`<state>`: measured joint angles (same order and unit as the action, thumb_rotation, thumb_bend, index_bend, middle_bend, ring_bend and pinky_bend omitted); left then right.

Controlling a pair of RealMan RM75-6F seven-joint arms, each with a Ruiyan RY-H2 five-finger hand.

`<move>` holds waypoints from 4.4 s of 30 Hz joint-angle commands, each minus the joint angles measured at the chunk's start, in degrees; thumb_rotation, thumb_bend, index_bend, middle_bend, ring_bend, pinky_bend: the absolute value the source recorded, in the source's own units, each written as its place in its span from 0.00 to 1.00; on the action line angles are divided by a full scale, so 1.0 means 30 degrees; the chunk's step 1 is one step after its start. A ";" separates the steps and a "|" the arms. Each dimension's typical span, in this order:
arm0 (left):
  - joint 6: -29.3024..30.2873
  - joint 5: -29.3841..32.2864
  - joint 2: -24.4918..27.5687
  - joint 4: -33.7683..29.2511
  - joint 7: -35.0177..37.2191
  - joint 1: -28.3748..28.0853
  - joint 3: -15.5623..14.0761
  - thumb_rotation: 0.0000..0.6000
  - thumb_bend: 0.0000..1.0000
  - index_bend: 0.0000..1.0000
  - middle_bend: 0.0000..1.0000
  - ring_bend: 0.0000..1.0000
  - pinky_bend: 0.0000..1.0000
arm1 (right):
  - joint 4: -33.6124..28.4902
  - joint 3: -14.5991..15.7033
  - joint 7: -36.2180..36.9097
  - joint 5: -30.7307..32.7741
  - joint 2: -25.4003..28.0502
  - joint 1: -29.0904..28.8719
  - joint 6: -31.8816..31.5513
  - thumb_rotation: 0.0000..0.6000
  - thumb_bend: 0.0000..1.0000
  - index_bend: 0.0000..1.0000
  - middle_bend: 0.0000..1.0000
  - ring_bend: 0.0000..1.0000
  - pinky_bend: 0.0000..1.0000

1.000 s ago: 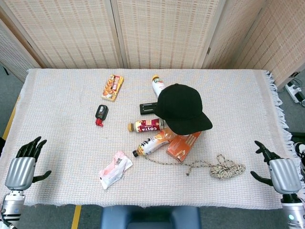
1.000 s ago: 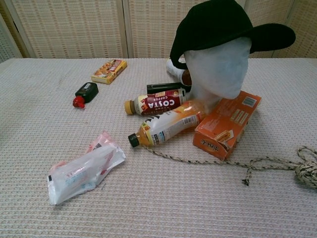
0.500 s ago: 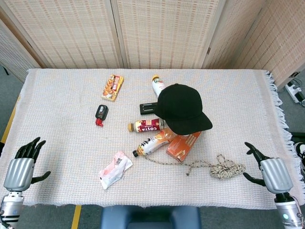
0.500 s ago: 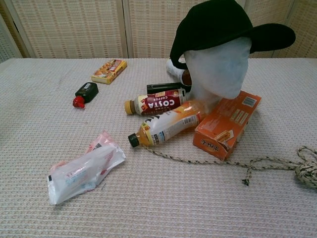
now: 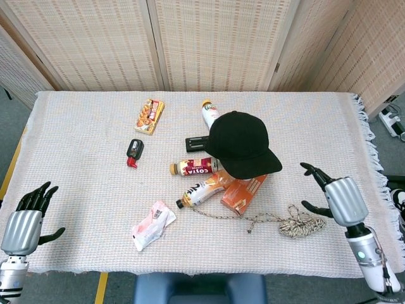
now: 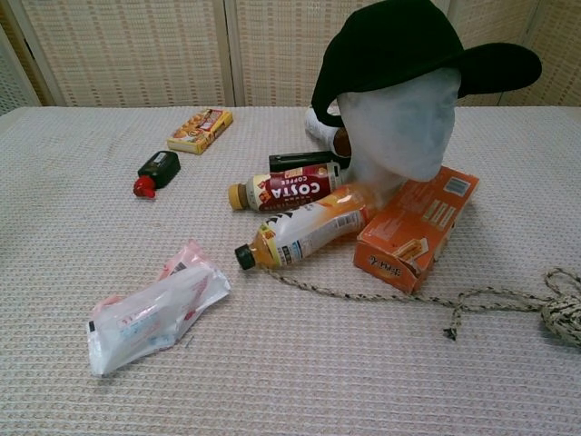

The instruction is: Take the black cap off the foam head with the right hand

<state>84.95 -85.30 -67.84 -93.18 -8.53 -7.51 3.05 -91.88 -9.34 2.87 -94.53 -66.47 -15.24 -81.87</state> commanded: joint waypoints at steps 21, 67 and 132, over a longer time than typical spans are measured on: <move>-0.0190 0.0094 -0.0109 0.0485 0.0483 0.0013 -0.0016 1.00 0.06 0.15 0.10 0.14 0.18 | -0.0401 -0.1669 -0.2138 0.2768 -0.1990 -0.4394 0.4087 1.00 0.37 0.45 0.45 0.88 1.00; -0.0890 -0.0015 -0.0463 0.0778 0.0662 -0.0524 0.0021 1.00 0.06 0.14 0.10 0.14 0.18 | 0.7222 -0.5351 -0.3500 0.7275 -0.5193 -0.8674 0.4147 1.00 0.67 0.86 0.73 0.96 1.00; -0.0454 -0.0017 -0.0224 0.0509 0.1240 -0.0335 -0.0023 1.00 0.06 0.14 0.10 0.13 0.18 | -0.0103 0.2816 -0.0807 0.3052 0.1539 0.1959 -0.1408 0.74 0.00 0.07 0.22 0.23 0.38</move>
<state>83.54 -85.34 -68.49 -91.66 -4.85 -8.53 2.94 -89.93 -2.94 0.78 -83.40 -63.34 -12.05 -83.40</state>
